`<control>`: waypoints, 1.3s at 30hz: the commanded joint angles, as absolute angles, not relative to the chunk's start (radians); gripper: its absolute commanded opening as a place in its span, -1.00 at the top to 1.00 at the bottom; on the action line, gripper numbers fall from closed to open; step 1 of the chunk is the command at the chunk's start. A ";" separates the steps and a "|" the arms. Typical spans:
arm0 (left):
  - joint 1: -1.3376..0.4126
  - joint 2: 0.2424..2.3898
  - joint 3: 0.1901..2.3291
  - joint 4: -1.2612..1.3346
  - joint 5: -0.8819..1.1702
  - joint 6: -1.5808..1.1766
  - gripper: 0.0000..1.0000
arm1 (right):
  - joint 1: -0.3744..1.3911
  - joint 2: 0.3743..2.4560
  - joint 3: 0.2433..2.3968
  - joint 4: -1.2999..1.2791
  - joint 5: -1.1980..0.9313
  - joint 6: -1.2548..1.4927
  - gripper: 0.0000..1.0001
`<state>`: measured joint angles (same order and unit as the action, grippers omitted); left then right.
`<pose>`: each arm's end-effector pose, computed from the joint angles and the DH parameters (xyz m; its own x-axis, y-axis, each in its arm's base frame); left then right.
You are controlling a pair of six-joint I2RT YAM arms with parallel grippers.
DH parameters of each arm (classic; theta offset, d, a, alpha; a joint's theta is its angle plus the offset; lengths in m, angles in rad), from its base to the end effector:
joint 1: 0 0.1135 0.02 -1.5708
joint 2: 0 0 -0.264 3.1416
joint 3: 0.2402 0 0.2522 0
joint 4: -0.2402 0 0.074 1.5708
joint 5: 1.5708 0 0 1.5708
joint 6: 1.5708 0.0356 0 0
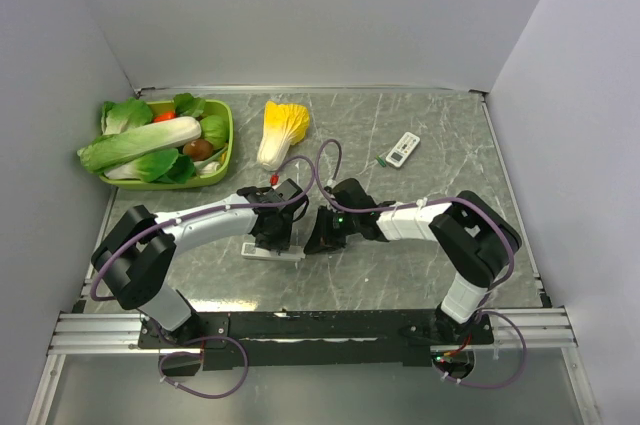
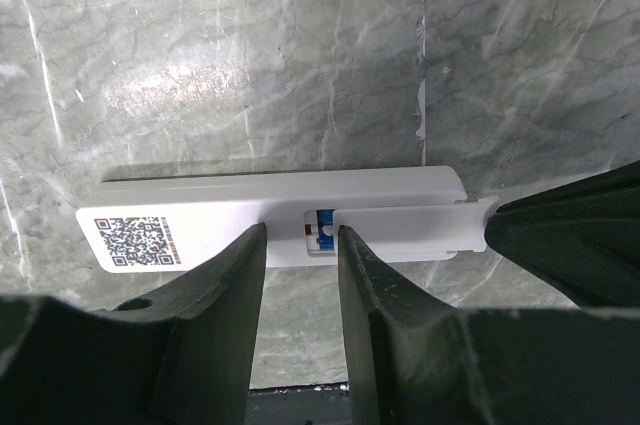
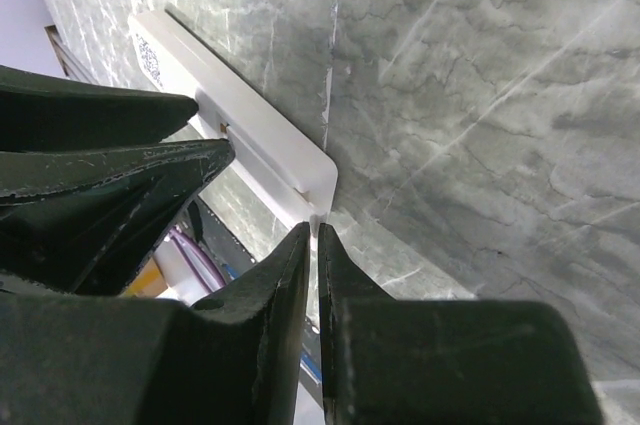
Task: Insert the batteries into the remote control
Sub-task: Load the battery cover into the remote control.
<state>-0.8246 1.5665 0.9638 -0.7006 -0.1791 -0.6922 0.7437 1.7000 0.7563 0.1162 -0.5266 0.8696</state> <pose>0.1971 -0.2039 0.1829 -0.9448 0.0968 -0.3131 0.1138 0.9928 -0.0364 0.2214 0.2279 0.1350 -0.9880 -0.0113 -0.1538 -0.1251 0.6428 0.7558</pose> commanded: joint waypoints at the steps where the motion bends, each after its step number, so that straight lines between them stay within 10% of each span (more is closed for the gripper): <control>1: -0.841 1.586 0.963 -0.692 -0.163 -0.681 0.21 | 0.756 1.733 0.814 0.127 -0.551 0.853 0.70; 39: -0.841 1.582 0.959 -0.689 -0.160 -0.680 0.20 | 0.759 1.703 0.805 0.095 -0.518 0.856 0.57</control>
<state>-0.8246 1.5661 0.9638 -0.7002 -0.1783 -0.6949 0.7502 1.7103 0.7914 0.0597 -0.4938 0.8551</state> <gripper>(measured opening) 0.403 0.212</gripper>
